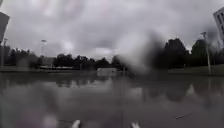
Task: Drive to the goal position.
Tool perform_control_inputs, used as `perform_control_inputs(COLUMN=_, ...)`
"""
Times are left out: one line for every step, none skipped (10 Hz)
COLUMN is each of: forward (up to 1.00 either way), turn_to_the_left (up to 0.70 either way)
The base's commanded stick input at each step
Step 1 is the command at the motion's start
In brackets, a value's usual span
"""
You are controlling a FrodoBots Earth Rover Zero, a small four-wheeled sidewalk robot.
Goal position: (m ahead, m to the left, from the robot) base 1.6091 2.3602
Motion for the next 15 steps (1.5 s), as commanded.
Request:
perform_control_inputs(forward=0.70, turn_to_the_left=0.00)
perform_control_inputs(forward=0.70, turn_to_the_left=0.00)
perform_control_inputs(forward=0.70, turn_to_the_left=0.00)
perform_control_inputs(forward=0.70, turn_to_the_left=0.00)
perform_control_inputs(forward=0.70, turn_to_the_left=0.00)
perform_control_inputs(forward=0.70, turn_to_the_left=0.00)
perform_control_inputs(forward=0.70, turn_to_the_left=0.00)
perform_control_inputs(forward=0.70, turn_to_the_left=0.00)
perform_control_inputs(forward=0.70, turn_to_the_left=0.00)
perform_control_inputs(forward=0.70, turn_to_the_left=0.00)
perform_control_inputs(forward=0.70, turn_to_the_left=0.00)
perform_control_inputs(forward=0.70, turn_to_the_left=0.00)
perform_control_inputs(forward=0.70, turn_to_the_left=0.00)
perform_control_inputs(forward=0.70, turn_to_the_left=0.00)
perform_control_inputs(forward=0.70, turn_to_the_left=0.00)
